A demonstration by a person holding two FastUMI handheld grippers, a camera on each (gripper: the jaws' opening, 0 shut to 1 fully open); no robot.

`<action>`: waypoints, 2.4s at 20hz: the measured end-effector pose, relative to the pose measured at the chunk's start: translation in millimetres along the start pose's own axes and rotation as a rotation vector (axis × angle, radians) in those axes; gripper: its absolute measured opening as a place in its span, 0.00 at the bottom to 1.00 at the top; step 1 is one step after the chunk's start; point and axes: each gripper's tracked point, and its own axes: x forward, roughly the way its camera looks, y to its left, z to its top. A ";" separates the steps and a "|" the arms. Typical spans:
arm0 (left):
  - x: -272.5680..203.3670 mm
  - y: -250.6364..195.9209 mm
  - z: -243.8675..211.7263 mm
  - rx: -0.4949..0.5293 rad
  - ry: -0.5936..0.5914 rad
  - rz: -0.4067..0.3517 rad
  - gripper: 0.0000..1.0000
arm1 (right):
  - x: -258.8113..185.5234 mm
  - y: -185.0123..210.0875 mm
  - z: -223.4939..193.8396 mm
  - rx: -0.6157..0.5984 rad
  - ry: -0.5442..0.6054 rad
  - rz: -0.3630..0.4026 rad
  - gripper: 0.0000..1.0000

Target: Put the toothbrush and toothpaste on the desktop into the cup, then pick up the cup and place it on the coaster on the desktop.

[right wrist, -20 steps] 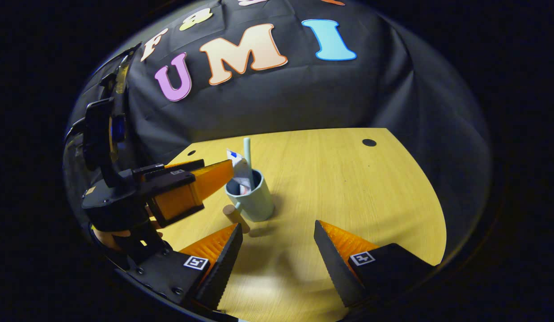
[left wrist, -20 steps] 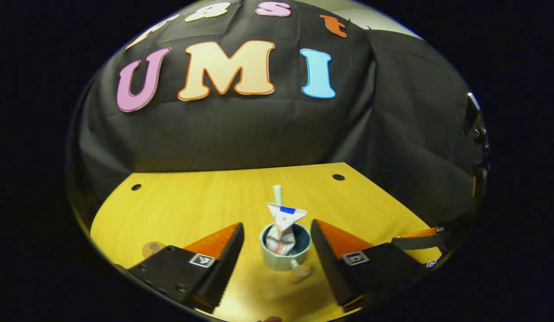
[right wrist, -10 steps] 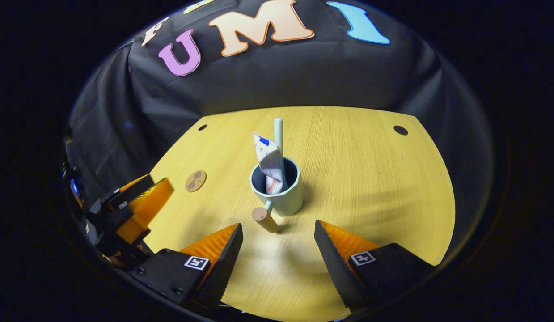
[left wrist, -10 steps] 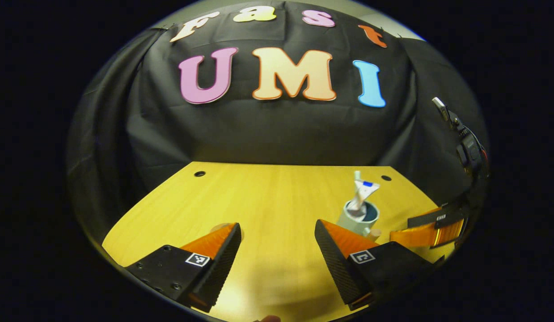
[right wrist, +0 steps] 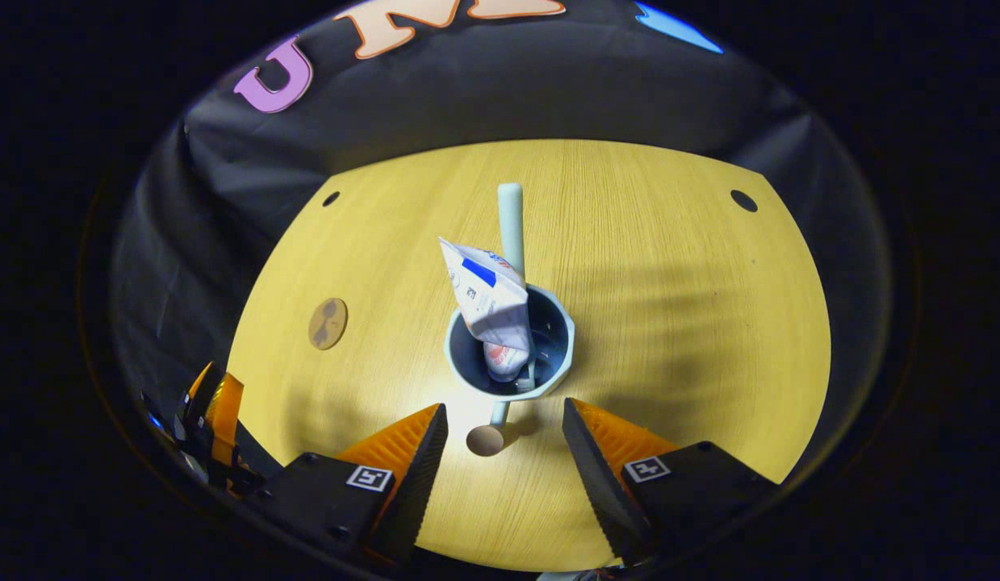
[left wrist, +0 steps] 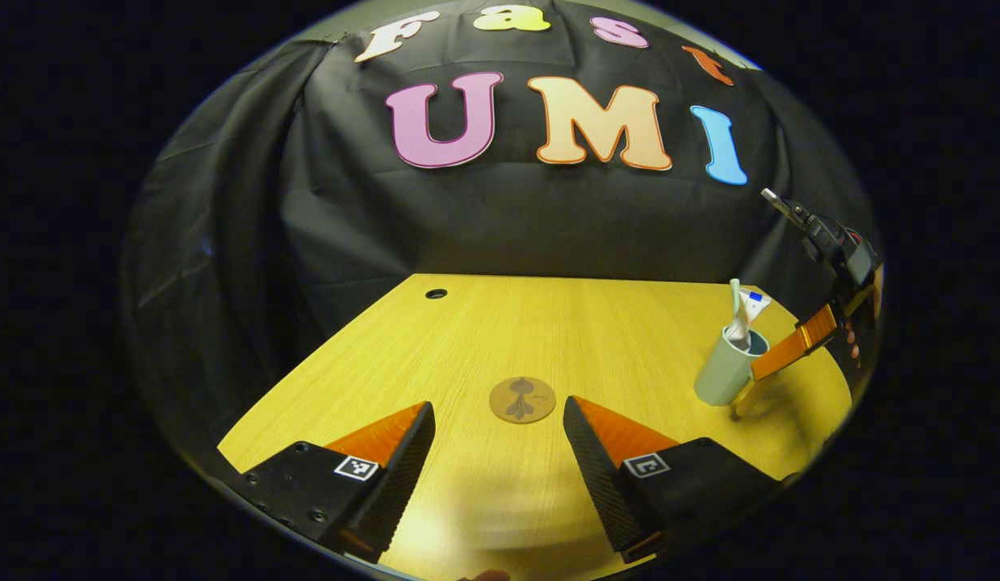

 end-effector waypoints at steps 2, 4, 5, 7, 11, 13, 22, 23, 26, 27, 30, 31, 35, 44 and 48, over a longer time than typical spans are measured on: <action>1.2 10.1 -0.5 0.011 -0.009 0.007 0.94 | 10.0 0.6 -3.7 -0.023 0.063 -0.014 0.82; 2.3 19.4 -1.2 0.013 -0.012 0.014 0.94 | 15.3 -4.5 -6.7 -0.062 0.121 -0.050 0.71; 2.7 23.8 -1.2 0.009 -0.011 0.018 0.94 | 19.2 -4.4 -9.5 -0.067 0.151 -0.055 0.69; 4.1 29.1 -7.0 0.003 0.006 0.020 0.94 | 29.1 -5.4 -15.7 -0.069 0.204 -0.061 0.66; 7.5 37.6 -8.3 0.003 0.012 0.026 0.94 | 42.6 -6.7 -23.9 -0.084 0.272 -0.080 0.58; 8.5 43.0 -10.0 0.005 0.011 0.032 0.94 | 46.7 -8.6 -22.1 -0.068 0.280 -0.095 0.51; 21.3 57.4 -11.9 -0.001 0.020 0.036 0.94 | 43.8 -0.6 -14.7 -0.123 0.236 -0.093 0.30; 21.7 59.0 -11.6 0.001 0.021 0.034 0.94 | 40.9 2.8 -14.3 -0.128 0.233 -0.083 0.30; 27.1 63.7 -11.8 -0.005 0.021 0.028 0.94 | 30.2 5.3 -11.2 -0.167 0.218 -0.069 0.30; 28.8 64.8 -10.9 -0.007 0.020 0.025 0.94 | 27.9 12.1 -10.0 -0.179 0.214 -0.061 0.29; 34.2 76.4 -10.0 -0.022 0.021 0.028 0.94 | 31.1 51.3 -4.2 -0.203 0.207 -0.029 0.30; 35.6 78.4 -9.7 -0.029 0.020 0.028 0.94 | 33.8 67.2 -1.5 -0.220 0.204 -0.020 0.30; 38.6 93.2 -6.4 -0.029 0.009 0.035 0.94 | 44.3 127.3 4.7 -0.273 0.200 0.031 0.29; 42.5 151.3 -20.0 -0.066 0.024 0.091 0.94 | 59.4 196.4 7.2 -0.411 0.211 0.056 0.27; 42.5 168.6 -24.2 -0.075 0.031 0.111 0.94 | 74.2 218.2 -11.5 -0.451 0.232 0.040 0.29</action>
